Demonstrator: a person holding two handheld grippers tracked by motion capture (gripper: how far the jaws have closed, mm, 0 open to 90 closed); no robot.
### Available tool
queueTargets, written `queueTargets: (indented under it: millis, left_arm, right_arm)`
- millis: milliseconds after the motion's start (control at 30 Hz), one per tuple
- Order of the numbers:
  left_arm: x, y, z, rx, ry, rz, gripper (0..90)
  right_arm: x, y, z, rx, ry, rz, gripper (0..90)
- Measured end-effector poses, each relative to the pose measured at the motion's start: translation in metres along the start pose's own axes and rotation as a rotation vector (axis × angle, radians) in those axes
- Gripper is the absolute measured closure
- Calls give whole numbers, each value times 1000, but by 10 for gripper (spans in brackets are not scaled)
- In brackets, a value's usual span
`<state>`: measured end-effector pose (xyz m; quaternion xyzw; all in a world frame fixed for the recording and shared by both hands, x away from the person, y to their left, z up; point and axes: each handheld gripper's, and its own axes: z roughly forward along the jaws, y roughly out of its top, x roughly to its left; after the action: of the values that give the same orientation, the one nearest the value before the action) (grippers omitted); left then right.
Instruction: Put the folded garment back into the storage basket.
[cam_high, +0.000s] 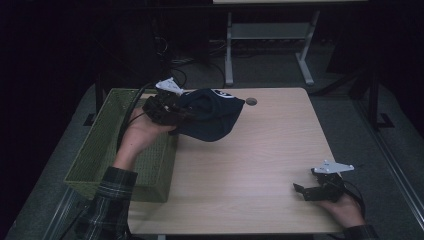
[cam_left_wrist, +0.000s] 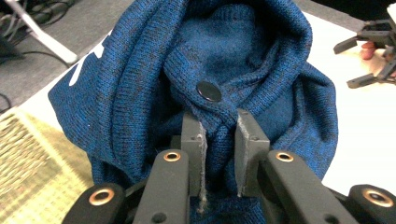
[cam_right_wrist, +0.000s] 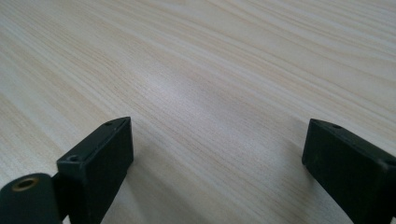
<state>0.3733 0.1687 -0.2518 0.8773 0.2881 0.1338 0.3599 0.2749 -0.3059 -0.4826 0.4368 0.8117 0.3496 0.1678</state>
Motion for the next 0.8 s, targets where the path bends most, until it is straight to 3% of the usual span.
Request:
queueTargets:
  millis: [167,533,800]
  left_arm:
    - [15,-11,-17,5,61,-28,759]
    - [42,-42,-48,2,153,-112,759]
    - [57,-62,-61,5,223,-168,758]
  right_arm:
    - [0,0,0,0,0,1,85]
    - [0,0,0,1,0,-1,85]
    - [0,0,0,1,0,-2,85]
